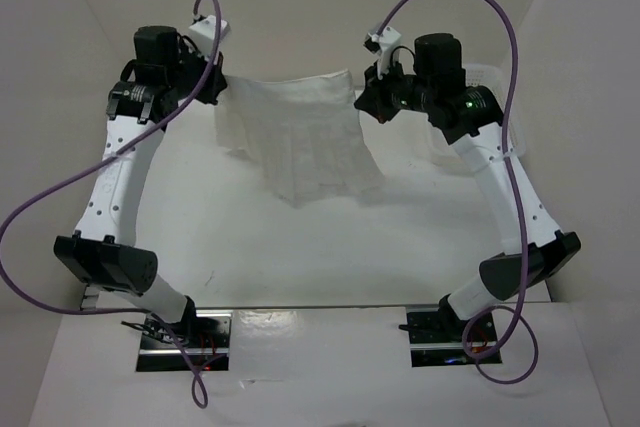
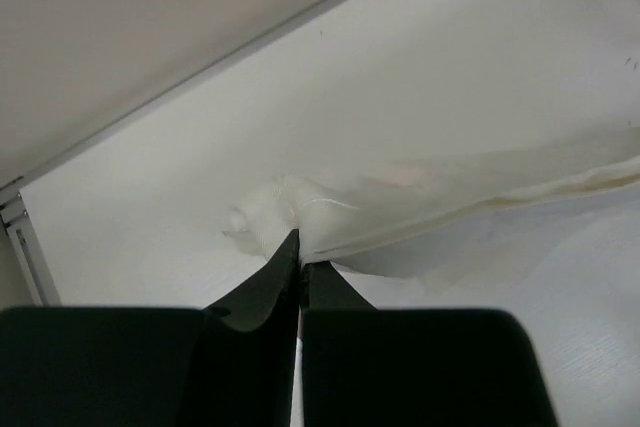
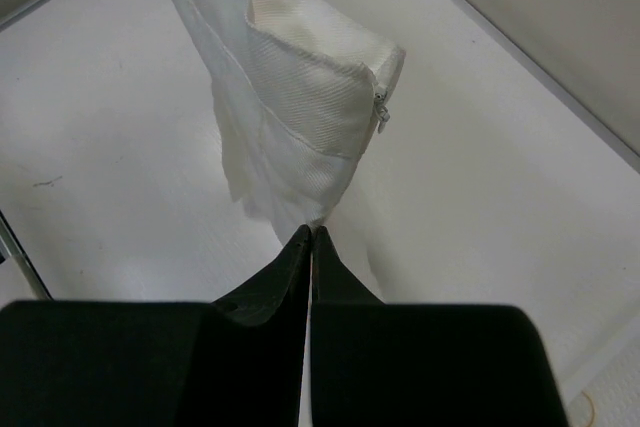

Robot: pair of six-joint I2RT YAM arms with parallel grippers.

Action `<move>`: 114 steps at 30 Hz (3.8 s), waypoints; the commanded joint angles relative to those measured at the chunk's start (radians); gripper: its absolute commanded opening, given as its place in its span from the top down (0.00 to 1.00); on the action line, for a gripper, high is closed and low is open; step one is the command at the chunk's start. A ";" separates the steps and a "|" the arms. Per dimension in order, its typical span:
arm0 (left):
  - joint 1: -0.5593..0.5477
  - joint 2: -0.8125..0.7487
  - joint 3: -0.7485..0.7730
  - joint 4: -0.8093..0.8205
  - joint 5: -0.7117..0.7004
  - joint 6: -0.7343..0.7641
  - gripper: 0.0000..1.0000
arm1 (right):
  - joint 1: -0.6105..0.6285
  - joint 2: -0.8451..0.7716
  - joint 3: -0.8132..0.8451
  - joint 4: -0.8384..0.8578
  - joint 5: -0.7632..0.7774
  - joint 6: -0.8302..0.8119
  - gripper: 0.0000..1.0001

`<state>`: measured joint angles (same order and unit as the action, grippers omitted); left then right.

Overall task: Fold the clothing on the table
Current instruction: Flatten the skirt out

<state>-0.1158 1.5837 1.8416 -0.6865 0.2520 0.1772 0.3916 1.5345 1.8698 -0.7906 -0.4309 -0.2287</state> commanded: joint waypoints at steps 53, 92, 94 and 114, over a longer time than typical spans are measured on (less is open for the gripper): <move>-0.038 0.344 0.261 -0.097 -0.152 0.085 0.86 | -0.120 0.099 -0.307 0.341 0.148 -0.054 1.00; 0.082 -0.332 -0.503 -0.185 -0.132 0.004 0.01 | 0.035 0.123 -0.297 0.000 0.474 0.055 0.01; 0.091 -0.405 -0.557 -0.185 -0.144 -0.010 0.01 | 0.035 0.022 -0.415 0.069 0.512 0.066 0.01; 0.113 -0.548 -0.616 -0.246 -0.232 -0.010 0.01 | -0.456 -0.532 -0.715 0.136 0.528 0.331 0.01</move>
<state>-0.0071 1.0622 1.2049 -0.9215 0.0311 0.1772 -0.0143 1.1000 1.1751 -0.7006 0.1352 0.0715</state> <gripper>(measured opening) 0.990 0.985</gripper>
